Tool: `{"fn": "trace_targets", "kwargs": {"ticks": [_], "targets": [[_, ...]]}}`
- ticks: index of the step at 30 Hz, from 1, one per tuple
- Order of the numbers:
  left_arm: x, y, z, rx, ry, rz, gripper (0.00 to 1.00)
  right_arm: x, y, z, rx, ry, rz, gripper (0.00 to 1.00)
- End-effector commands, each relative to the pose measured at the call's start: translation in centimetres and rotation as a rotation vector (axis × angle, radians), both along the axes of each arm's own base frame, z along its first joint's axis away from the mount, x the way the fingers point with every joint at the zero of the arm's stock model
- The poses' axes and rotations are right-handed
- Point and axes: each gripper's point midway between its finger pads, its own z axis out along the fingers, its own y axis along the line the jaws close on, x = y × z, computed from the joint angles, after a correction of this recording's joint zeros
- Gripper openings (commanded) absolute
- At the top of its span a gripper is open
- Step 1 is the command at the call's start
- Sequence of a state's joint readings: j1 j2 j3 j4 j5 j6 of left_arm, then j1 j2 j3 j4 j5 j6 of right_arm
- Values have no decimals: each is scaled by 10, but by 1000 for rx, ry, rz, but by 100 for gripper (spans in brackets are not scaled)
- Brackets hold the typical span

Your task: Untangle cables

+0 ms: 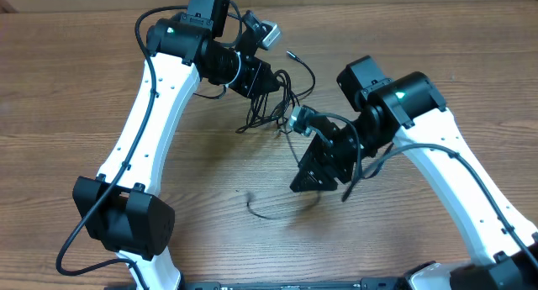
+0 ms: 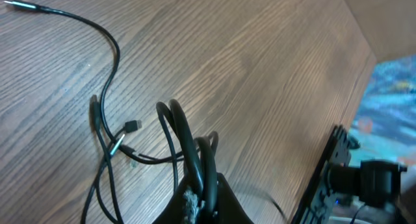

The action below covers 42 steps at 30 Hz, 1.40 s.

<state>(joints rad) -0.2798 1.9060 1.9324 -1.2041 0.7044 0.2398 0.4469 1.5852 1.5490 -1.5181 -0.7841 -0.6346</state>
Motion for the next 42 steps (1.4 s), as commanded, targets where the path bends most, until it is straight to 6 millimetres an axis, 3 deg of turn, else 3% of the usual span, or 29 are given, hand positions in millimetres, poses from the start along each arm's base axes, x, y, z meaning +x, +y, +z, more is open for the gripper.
{"fn": "trace_targets", "kwargs": {"ticks": [1, 4, 6, 8, 10, 12, 14, 18, 19, 20, 28, 34, 42], "targets": [[0, -2, 6, -23, -54, -63, 5, 20, -9, -13, -145, 10, -143, 60], [0, -2, 5, -17, -53, -61, 4, 39, -15, -21, -212, -4, -259, 63], [0, -1, 4, -13, -54, -59, 9, 53, -21, -24, -254, -8, -360, 72], [0, 0, 3, -1, -52, -55, 28, 67, -29, -26, -284, -8, -455, 91], [0, 3, 0, 20, -47, -47, 40, 75, -35, -27, -301, -6, -514, 99], [0, 7, -4, 50, -43, -37, 50, 81, -40, -28, -306, -5, -556, 100], [0, 11, -7, 74, -38, -29, 70, 85, -41, -27, -304, -3, -578, 100], [-1, 18, -14, 123, -21, -8, 85, 88, -46, -28, -313, -8, -594, 100], [-1, 24, -18, 161, -14, 7, 95, 89, -50, -29, -325, -11, -604, 100], [-1, 27, -21, 183, -2, 26, 98, 91, -53, -30, -338, -13, -622, 100], [-5, 60, -63, 365, 172, 270, 99, 111, -91, -40, -515, -49, -882, 100], [-27, 88, -105, 513, 339, 440, 97, 113, -96, -41, -534, -23, -969, 100], [-45, 96, -134, 566, 432, 489, 100, 113, -96, -41, -533, -24, -969, 100]]}}
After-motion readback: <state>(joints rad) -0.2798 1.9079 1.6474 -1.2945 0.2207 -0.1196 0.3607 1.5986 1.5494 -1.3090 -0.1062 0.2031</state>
